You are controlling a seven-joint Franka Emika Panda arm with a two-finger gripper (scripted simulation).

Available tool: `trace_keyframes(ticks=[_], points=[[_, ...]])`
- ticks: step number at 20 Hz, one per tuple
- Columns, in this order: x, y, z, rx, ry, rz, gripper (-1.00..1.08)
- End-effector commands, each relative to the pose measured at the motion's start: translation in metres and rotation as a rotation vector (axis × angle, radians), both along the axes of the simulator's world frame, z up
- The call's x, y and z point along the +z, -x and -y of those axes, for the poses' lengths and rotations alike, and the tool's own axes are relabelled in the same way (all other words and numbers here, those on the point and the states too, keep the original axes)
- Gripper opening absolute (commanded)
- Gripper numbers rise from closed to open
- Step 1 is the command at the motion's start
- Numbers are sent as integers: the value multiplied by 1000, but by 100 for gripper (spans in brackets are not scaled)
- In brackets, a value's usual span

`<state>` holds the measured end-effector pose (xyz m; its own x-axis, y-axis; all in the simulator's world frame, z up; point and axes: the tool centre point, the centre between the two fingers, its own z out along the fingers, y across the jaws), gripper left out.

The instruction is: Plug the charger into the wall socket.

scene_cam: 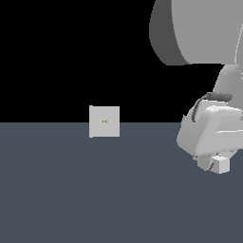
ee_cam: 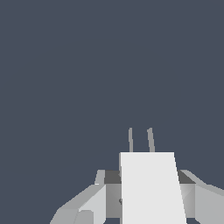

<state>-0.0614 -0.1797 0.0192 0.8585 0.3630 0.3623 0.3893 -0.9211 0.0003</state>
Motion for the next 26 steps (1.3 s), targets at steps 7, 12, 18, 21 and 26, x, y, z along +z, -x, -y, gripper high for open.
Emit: trace_keyframes(ticks=[7,12,18,21,26], points=[[18,-16,-51,-37,-1,3,-100],[32,-28,-86,-64,-2,4,-100],[46,-43,-124,-93,-3,5,-100],[52,-51,-141,-107,-3,5,-100],[63,-63,-169,-128,-2,5,-100]])
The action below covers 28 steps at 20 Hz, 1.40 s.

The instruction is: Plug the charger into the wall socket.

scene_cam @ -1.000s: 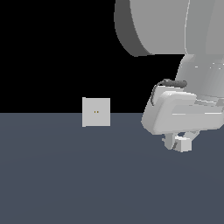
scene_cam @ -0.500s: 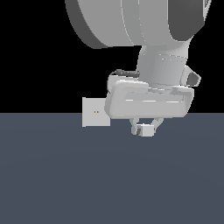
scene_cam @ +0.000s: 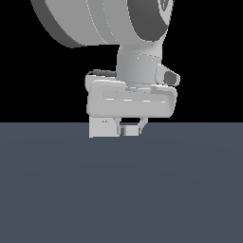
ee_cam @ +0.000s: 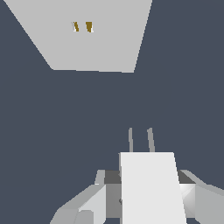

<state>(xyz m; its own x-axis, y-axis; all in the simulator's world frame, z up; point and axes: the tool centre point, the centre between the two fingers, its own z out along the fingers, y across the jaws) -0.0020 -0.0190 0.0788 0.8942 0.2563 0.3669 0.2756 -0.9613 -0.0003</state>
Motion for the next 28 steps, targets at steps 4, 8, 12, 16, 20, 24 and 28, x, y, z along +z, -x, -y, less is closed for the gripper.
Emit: trace_keyframes(ticks=[4,8,12,16,20,24,28], points=[[10,-13,-27,-23,1,-1,-100],[16,-21,-41,-34,1,-2,-100],[19,-26,-52,-43,2,-3,-100],[21,-30,-57,-48,2,-4,-100],[22,-30,-58,-48,2,-4,-100],[21,-30,-58,-48,2,-4,-100],[21,-31,-58,-48,2,-4,-100]])
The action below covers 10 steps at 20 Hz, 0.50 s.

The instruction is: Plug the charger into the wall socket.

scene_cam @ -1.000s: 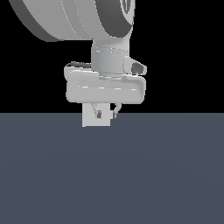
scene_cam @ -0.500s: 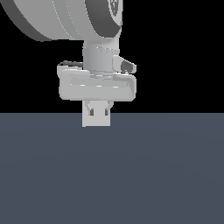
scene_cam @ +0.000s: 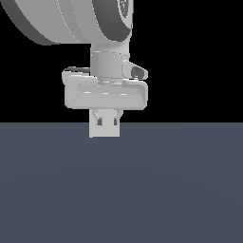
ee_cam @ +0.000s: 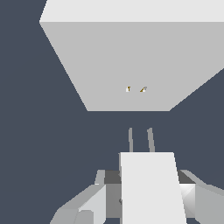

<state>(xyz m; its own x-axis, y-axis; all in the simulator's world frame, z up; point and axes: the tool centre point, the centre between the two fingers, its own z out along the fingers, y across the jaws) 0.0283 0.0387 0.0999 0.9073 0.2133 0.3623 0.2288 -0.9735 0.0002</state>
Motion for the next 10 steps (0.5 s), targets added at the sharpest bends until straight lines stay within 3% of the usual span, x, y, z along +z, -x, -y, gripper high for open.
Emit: trace_keyframes(ticks=[1,10], points=[[0,-1,0,0,0,0,-100],[0,-25,-6,1,1,0,-100]])
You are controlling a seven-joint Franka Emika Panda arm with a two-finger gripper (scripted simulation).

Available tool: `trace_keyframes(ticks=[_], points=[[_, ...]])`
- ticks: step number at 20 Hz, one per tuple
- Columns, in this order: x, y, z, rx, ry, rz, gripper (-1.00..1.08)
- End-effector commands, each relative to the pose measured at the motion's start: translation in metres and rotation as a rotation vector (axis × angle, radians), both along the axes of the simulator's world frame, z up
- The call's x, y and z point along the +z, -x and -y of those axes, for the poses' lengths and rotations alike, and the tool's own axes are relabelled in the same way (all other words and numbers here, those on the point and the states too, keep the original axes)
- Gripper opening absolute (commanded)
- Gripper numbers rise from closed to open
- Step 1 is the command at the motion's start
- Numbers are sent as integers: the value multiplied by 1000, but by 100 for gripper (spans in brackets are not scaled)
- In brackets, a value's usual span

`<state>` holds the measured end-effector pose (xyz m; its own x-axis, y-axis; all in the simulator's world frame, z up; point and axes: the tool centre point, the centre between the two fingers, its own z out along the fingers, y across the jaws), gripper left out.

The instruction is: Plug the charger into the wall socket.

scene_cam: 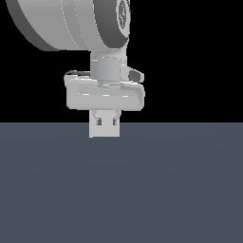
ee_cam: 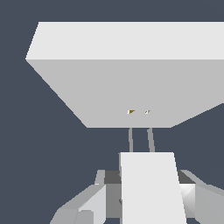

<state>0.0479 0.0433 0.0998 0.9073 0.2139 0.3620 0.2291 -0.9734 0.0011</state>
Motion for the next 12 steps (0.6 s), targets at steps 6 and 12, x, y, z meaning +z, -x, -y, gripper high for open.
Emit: trace_keyframes(ticks=[6,12], points=[[0,-23,-6,0,0,0,-100],[0,-29,-7,0,-1,1,-100]])
